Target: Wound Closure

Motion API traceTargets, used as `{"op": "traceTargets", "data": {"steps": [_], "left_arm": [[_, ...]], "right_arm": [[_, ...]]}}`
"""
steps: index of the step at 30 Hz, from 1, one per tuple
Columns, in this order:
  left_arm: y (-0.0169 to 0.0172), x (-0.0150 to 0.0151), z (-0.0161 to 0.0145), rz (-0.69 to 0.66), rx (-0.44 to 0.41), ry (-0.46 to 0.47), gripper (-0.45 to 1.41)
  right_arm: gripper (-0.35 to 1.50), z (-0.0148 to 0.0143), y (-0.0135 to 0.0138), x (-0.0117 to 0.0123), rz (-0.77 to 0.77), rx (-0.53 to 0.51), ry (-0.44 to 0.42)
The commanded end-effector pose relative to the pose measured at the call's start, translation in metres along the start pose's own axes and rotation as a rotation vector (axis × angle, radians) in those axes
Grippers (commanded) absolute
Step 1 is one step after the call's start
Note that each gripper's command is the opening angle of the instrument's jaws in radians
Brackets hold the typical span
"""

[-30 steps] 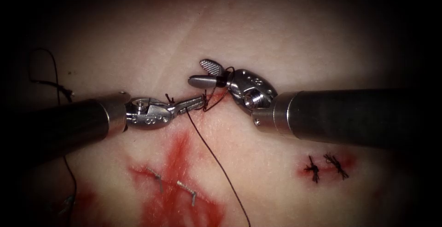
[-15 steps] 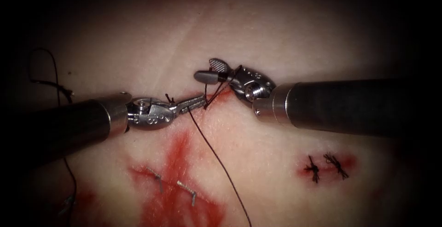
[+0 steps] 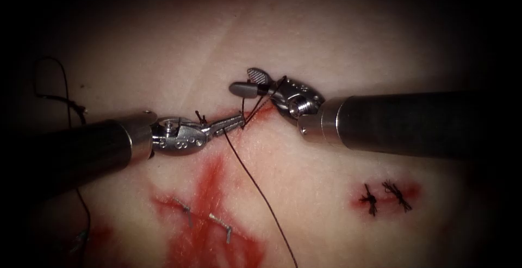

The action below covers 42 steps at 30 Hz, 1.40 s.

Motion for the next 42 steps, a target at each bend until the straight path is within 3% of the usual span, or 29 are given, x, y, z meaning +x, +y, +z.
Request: {"op": "traceTargets", "data": {"steps": [1, 18, 26, 28, 29, 31, 42], "left_arm": [[0.0001, -0.0003, 0.0008, 0.001, 0.000, 0.002, -0.45], [0.0001, -0.0004, 0.0008, 0.002, -0.011, 0.002, -0.45], [0.0001, -0.0003, 0.0009, 0.008, -0.013, 0.000, -0.45], [0.0001, -0.0004, 0.0009, 0.008, -0.013, 0.000, -0.45], [0.0001, -0.0004, 0.0009, 0.008, -0.013, 0.000, -0.45], [0.0002, -0.0004, 0.0009, 0.009, -0.013, 0.000, -0.45], [0.0000, -0.0005, 0.0001, 0.009, -0.022, 0.006, -0.45]], "right_arm": [[1.16, 0.0007, -0.0003, -0.0007, 0.007, 0.007, -0.007], [1.14, 0.0005, 0.0000, -0.0010, 0.003, 0.003, -0.034], [1.03, 0.0008, -0.0001, -0.0014, 0.022, 0.005, -0.045], [0.76, 0.0007, -0.0001, -0.0014, 0.023, 0.007, -0.047], [0.51, 0.0007, -0.0002, -0.0014, 0.023, 0.008, -0.048], [-0.35, 0.0007, -0.0002, -0.0015, 0.029, 0.009, -0.049], [-0.35, -0.0001, -0.0007, -0.0008, 0.038, -0.014, -0.018]]}}
